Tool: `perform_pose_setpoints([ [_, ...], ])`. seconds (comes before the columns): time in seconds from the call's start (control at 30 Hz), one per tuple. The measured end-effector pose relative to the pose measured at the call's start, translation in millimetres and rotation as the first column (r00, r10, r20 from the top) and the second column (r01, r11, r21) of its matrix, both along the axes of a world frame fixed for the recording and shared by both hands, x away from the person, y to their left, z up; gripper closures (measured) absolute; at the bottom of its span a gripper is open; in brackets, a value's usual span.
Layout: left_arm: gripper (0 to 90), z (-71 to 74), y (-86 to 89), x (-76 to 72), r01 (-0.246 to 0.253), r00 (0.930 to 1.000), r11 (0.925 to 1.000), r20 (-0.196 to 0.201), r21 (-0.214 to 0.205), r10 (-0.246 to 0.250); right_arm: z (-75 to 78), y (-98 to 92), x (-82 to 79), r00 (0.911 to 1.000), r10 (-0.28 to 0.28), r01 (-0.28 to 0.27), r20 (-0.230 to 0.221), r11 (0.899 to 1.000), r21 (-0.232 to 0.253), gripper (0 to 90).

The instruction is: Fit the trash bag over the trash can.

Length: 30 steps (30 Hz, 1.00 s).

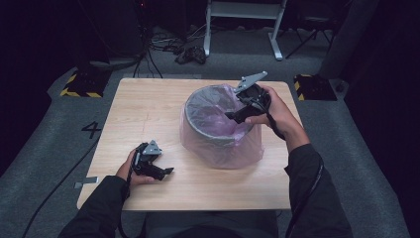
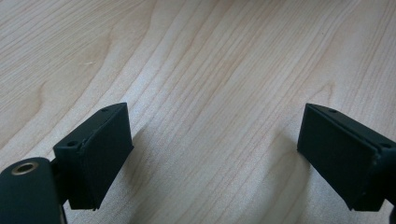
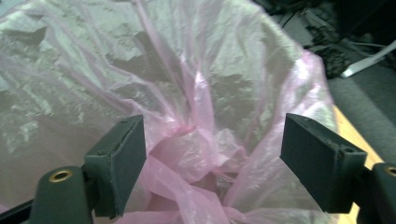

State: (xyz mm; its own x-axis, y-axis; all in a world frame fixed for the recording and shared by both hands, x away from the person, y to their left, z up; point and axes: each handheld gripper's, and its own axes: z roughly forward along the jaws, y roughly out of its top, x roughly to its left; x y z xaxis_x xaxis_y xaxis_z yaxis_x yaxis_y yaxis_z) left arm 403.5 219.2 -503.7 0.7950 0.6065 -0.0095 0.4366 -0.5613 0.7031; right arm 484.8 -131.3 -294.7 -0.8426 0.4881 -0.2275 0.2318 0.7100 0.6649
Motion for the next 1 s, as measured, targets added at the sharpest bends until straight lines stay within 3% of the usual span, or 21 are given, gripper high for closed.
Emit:
perform_pose_setpoints([
  [0.4,9.9,0.0,-0.1,0.0,-0.001,1.0,1.0,0.0,0.0,0.001,2.7,-19.4,-19.5,0.9979,-0.026,0.02,0.059,0.996,0.085,22.3],
  [0.67,9.9,0.1,-0.1,-0.2,-0.002,1.0,1.0,-0.001,0.001,0.002,4.0,-39.6,-35.6,0.9939,-0.06,0.046,0.093,0.988,0.145,21.4],
  [1.0,9.9,0.1,-0.2,-0.1,-0.003,1.0,1.0,-0.001,0.002,0.003,1.9,-61.3,-57.6,0.9903,-0.063,0.042,0.124,0.985,0.164,21.1],
])
